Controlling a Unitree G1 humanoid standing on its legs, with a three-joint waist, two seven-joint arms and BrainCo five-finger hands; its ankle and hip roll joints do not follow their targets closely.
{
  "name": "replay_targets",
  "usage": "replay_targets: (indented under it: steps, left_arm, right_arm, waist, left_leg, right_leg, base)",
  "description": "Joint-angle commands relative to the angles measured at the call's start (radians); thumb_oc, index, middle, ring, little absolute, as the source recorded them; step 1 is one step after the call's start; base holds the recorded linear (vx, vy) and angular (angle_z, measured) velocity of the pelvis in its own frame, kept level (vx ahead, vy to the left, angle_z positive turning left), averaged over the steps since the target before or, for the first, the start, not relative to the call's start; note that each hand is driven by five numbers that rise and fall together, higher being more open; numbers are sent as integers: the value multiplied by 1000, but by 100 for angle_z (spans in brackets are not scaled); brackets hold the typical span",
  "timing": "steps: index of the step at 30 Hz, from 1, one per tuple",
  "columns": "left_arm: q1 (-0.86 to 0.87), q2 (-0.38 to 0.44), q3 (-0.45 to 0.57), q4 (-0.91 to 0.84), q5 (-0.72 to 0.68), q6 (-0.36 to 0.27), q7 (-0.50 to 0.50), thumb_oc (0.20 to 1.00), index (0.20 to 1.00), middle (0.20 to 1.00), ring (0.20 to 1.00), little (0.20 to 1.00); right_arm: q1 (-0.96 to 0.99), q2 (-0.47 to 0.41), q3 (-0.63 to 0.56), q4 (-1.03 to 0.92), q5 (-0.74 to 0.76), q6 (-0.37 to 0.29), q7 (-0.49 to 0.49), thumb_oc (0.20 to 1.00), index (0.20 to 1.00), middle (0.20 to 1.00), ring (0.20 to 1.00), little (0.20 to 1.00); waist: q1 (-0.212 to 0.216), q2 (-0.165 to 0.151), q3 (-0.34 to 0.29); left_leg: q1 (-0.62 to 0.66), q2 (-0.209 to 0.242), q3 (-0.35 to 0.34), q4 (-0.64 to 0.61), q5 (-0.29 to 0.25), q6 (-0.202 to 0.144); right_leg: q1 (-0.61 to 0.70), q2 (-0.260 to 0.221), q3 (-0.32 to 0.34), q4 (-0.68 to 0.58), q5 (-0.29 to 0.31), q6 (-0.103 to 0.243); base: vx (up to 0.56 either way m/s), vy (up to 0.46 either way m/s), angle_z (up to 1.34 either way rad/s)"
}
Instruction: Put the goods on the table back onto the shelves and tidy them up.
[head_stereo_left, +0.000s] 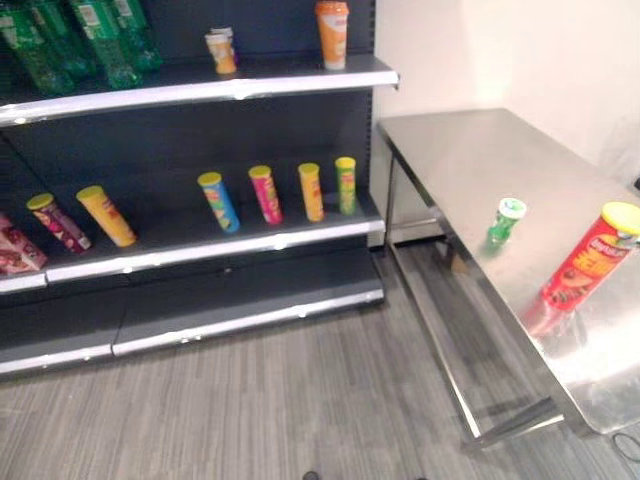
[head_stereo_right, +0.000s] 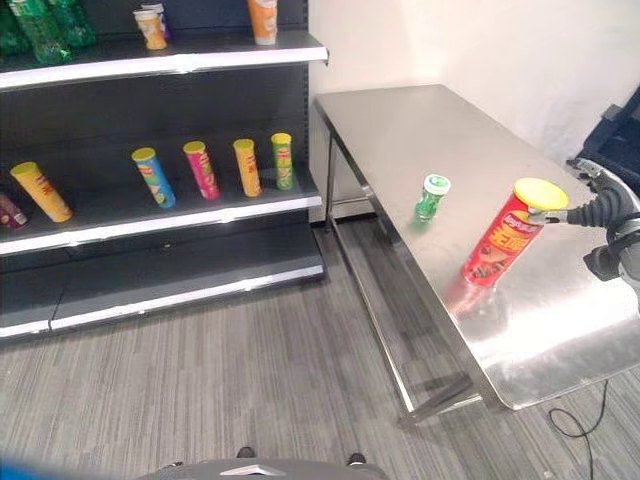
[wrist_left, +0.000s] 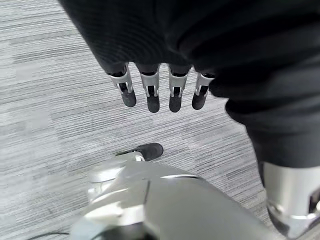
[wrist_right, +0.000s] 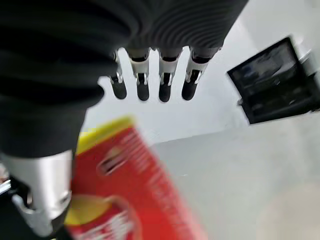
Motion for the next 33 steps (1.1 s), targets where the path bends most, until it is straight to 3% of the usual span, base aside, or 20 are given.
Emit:
replay_targets:
  steps: [1,11,12,13,14,19,23,26,27,29,31,33]
  left_arm:
    - [-51,60,-17,-3,-35,-7,0,1000,1000,1000,1000,1000]
    - [-46,58,-28,4,-32,-8,-8,1000,1000,1000,1000,1000]
    - [-48,59,-31,2,-29,-8,-12,1000,1000,1000,1000,1000]
    - [-48,58,-30,2,-29,-8,-12,1000,1000,1000,1000,1000]
    - [-48,58,-32,2,-30,-9,-15,1000,1000,1000,1000,1000]
    - [-48,57,-35,-2,-29,-12,-22,1000,1000,1000,1000,1000]
    - [-50,55,-26,2,-33,-12,-17,1000,1000,1000,1000,1000]
    - [-49,57,-4,2,-40,-12,-9,1000,1000,1000,1000,1000]
    - [-44,52,31,-3,-45,-12,3,1000,1000,1000,1000,1000]
    - [-44,56,39,-5,-44,-13,7,1000,1000,1000,1000,1000]
    - [-51,61,70,-18,-46,-13,20,1000,1000,1000,1000,1000]
    - [-64,67,83,-32,-62,-18,38,1000,1000,1000,1000,1000]
  right_arm:
    - [-106,23,14,6,56,-13,13,1000,1000,1000,1000,1000]
    - [-159,17,123,59,39,1,62,1000,1000,1000,1000,1000]
    - [-163,5,159,61,36,5,89,523,523,523,523,523]
    - [-166,5,162,62,36,5,89,250,250,250,250,250]
    - [-170,-2,179,56,36,5,102,200,200,200,200,200]
    - [-166,-34,210,37,39,2,129,200,200,200,200,200]
    - [-133,-33,166,17,41,-4,115,200,200,200,200,200]
    - [-72,-34,65,-23,27,-11,72,200,200,200,200,200]
    - [7,7,-97,-103,38,-36,-2,200,200,200,200,200]
    - [65,36,-189,-156,26,-49,-35,200,200,200,200,200]
    - [98,96,-301,-256,-23,-77,-118,200,200,200,200,200]
    - [94,136,-355,-318,-46,-97,-173,200,200,200,200,200]
  waist:
    - [41,-71,27]
    - [51,-74,31]
    - [52,-77,33]
    - [51,-77,33]
    - [52,-78,34]
    - [47,-80,36]
    - [45,-81,35]
    - [41,-79,34]
    - [30,-70,34]
    - [37,-68,38]
    - [47,-70,64]
    - [63,-82,103]
  left_leg:
    - [71,14,-20,11,-126,-46]
    - [69,14,-29,11,-122,-49]
    - [67,15,-30,11,-121,-50]
    - [67,15,-31,11,-121,-50]
    - [67,15,-31,11,-121,-51]
    - [68,16,-32,11,-120,-53]
    - [71,17,-31,11,-124,-52]
    - [74,20,-32,11,-126,-51]
    - [76,24,-36,11,-130,-48]
    - [77,28,-39,11,-129,-46]
    - [8,19,-76,127,-159,-40]
    - [-99,-4,-133,279,-187,-60]
  right_leg:
    - [-18,-36,37,17,-50,32]
    - [-13,-36,21,19,-52,31]
    - [-13,-36,20,19,-52,31]
    - [-13,-36,19,19,-52,31]
    - [-14,-36,20,19,-52,30]
    - [-14,-35,17,19,-53,31]
    - [-10,-34,20,19,-54,31]
    - [-7,-32,22,18,-58,30]
    - [-9,-26,33,21,-66,26]
    - [-12,-22,37,23,-70,24]
    - [-24,-25,51,35,-81,13]
    - [-39,-31,51,44,-90,-1]
  base:
    - [11,-13,6]
    - [2,-5,3]
    - [-5,-8,6]
    - [-6,-7,6]
    - [-3,-3,3]
    - [0,-1,1]
    - [0,0,0]
    - [11,-10,1]
    - [30,-32,2]
    - [15,-16,2]
    - [-97,-49,-4]
    - [-174,-39,5]
